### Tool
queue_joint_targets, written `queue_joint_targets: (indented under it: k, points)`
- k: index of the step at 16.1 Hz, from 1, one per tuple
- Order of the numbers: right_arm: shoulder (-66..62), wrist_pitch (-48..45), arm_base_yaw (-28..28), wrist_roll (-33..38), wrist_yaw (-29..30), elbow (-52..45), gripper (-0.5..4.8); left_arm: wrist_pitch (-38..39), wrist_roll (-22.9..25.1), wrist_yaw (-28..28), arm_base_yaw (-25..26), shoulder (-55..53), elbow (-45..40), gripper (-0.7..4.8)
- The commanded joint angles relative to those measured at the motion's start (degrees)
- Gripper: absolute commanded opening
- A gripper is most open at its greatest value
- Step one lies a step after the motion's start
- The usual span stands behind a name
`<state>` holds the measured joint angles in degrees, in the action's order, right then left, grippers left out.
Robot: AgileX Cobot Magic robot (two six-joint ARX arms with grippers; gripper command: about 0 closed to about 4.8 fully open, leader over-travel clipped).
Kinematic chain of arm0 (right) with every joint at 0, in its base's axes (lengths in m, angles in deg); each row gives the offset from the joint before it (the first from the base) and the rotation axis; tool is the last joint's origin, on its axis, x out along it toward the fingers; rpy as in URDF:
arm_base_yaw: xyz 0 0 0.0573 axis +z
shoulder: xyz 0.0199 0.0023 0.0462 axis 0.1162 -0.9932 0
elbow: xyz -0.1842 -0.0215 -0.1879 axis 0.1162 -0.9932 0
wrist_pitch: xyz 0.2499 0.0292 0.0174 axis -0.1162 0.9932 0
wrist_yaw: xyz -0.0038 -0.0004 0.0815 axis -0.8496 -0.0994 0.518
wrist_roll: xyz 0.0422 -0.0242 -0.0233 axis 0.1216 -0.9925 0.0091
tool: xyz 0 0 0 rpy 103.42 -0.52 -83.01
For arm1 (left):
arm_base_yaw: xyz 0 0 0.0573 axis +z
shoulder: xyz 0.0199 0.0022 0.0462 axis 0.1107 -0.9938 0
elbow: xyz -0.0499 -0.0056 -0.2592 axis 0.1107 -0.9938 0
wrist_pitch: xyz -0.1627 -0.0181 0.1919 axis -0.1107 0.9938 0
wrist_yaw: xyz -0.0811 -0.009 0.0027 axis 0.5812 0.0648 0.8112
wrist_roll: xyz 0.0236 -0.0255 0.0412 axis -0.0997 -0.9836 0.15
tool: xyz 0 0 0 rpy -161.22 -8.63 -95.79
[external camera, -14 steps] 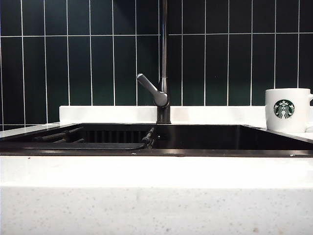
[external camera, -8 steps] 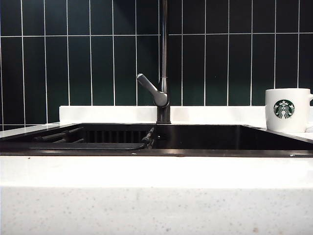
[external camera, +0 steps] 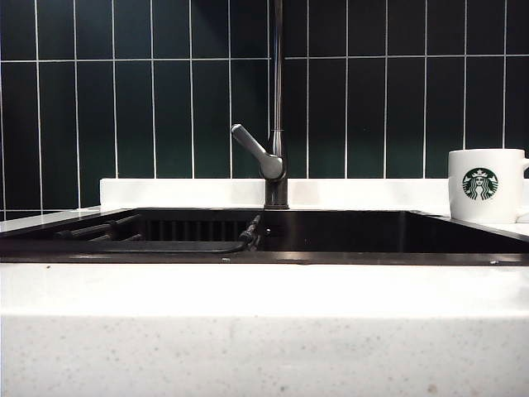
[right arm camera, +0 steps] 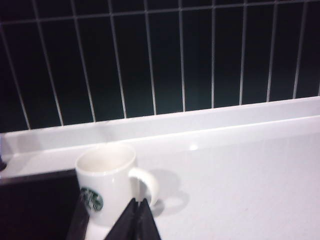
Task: Pick up the mug next to the sink, go to the faucet to get some water, pour the water into the sink, and finally put the mug back to its place.
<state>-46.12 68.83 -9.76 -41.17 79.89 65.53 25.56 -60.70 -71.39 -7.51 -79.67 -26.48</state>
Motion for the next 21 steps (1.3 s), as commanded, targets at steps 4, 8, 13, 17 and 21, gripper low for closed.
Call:
queue_joint_targets:
  k: [4, 8, 13, 17, 21]
  points:
    - [-14.9, 1.5, -0.2, -5.9, -1.0, 13.9, -0.09, -8.3, 6.2, 7.3, 0.0, -15.5, 7.9, -0.06]
    - [-27.3, 1.5, -0.2, -8.7, -1.0, 22.5, -0.09, -12.9, 7.0, 10.9, 0.0, -33.7, 18.8, -0.06]
    - [-31.1, 2.1, -0.2, -4.8, 5.2, 24.9, 0.04, -26.1, 4.7, 18.6, 0.0, -49.4, 21.6, 0.61]
    - [-32.5, 2.5, -0.3, -5.7, 1.6, 24.8, 1.50, -28.7, 5.2, 19.3, 0.0, -57.5, 21.6, 0.67]
    - [-42.9, 2.2, -0.9, -8.0, -1.4, 24.8, 1.72, -31.6, 8.0, 21.1, -0.1, -69.7, 25.4, 0.67]
